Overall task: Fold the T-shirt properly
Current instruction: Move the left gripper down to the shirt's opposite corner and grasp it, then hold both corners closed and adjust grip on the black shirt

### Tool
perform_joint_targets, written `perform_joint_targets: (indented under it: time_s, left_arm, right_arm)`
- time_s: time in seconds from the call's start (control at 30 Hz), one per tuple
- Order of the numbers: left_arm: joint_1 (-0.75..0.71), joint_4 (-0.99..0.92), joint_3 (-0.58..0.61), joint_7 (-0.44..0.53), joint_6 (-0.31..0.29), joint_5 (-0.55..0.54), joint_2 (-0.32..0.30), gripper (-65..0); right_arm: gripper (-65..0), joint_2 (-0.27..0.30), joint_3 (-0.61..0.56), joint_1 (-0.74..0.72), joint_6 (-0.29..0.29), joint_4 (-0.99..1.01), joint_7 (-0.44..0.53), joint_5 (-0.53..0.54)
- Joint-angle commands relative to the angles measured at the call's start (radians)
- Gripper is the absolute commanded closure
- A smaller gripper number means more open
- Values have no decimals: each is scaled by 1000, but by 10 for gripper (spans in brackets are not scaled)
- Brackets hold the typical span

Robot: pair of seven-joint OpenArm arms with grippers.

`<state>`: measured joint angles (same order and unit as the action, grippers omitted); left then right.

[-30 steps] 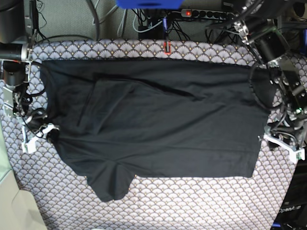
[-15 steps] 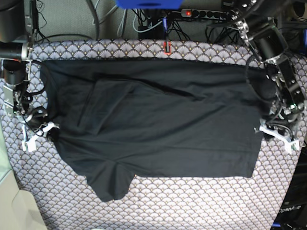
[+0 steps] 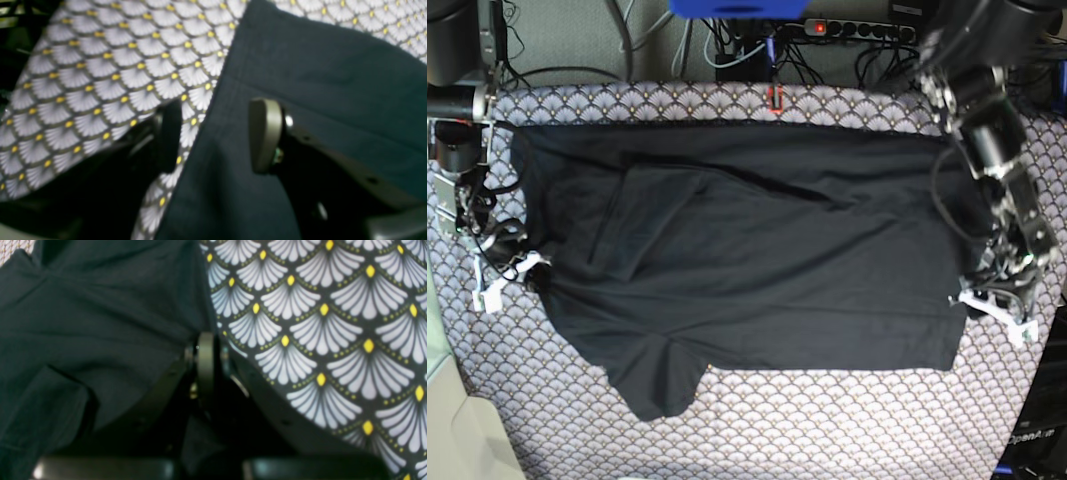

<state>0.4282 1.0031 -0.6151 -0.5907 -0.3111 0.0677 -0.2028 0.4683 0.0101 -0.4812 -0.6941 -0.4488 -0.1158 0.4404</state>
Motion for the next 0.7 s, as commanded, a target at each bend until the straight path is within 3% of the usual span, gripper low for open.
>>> perform_joint_targets:
  time_s: [0.0, 0.2, 0.37, 0.53, 0.67]
  left_arm:
    - [51, -28, -1, 59, -3, 11, -14, -317]
    - [177, -303, -2, 271, 3, 142, -5, -317]
    - [237, -522, -6, 423, 7, 168, -5, -317]
    - [234, -590, -2, 507, 126, 169, -10, -317]
    - [234, -587, -2, 516, 146, 169, -13, -317]
  right_arm:
    - [0, 22, 3, -21, -4, -14, 14, 5]
    - [0, 25, 3, -20, -4, -14, 9, 5]
    - [0, 25, 1, -18, -4, -14, 8, 5]
    - [0, 36, 1, 0, -4, -14, 14, 5]
    - [0, 37, 1, 0, -4, -14, 15, 5]
